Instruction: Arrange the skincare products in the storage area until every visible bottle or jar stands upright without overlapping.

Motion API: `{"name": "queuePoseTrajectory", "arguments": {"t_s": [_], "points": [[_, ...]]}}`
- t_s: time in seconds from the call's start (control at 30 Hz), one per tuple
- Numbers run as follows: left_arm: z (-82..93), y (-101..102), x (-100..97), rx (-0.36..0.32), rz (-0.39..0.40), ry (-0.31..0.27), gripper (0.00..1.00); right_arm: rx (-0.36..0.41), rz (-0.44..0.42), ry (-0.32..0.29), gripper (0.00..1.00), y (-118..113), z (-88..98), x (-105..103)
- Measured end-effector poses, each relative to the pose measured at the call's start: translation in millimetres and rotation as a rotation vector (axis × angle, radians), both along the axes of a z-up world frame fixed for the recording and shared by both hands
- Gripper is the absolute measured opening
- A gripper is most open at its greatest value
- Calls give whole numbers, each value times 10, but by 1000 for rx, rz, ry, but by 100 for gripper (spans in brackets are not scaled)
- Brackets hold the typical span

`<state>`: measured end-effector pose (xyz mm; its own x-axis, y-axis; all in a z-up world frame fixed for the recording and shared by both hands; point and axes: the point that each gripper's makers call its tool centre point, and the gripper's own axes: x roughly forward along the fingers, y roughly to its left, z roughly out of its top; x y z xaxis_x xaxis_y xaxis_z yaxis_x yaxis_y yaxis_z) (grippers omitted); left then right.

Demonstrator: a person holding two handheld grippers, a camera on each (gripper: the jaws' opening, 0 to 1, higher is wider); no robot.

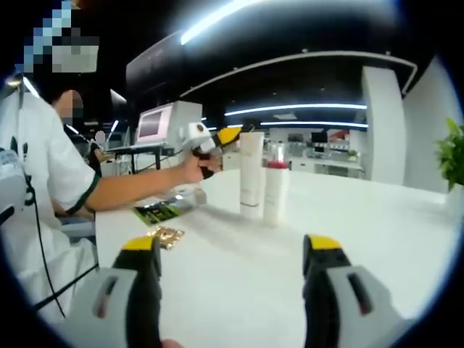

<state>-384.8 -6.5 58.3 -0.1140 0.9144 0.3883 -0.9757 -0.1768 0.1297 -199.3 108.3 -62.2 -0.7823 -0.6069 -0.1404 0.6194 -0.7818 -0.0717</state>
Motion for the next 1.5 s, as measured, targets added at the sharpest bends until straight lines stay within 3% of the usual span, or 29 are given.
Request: {"name": "queuePoseTrajectory", "arguments": {"t_s": [0.27,0.5,0.73,0.77,0.87,0.97,1.03,1.13,1.2,1.3,1.4,1.5], "points": [[-37,-33,-12,-29,27,11,51,15,24,1,81,-67,-19,-66],[75,-93,5,-23,48,28,51,34,55,8,81,-159,-3,-170],[149,-189,-39,-27,127,26,52,49,87,17,81,-252,23,-238],[144,-203,-45,-28,133,16,55,50,89,18,81,-257,27,-242],[80,-235,-64,-47,154,-48,78,48,99,24,81,-270,53,-263],[42,-319,-47,-37,180,-39,76,50,104,28,81,-274,69,-285],[26,-355,-56,-30,185,-72,77,48,105,29,81,-275,75,-295],[21,-396,-75,-18,211,-97,87,51,105,31,82,-276,80,-302],[-35,-424,-127,-41,252,-123,99,55,106,32,82,-278,78,-308],[-141,-437,-49,-111,262,-128,99,66,107,34,82,-286,68,-330],[-162,-506,31,-144,289,-102,99,70,110,34,82,-299,61,-361],[-180,-600,62,-160,303,-121,99,62,118,34,81,-334,65,-360]]}}
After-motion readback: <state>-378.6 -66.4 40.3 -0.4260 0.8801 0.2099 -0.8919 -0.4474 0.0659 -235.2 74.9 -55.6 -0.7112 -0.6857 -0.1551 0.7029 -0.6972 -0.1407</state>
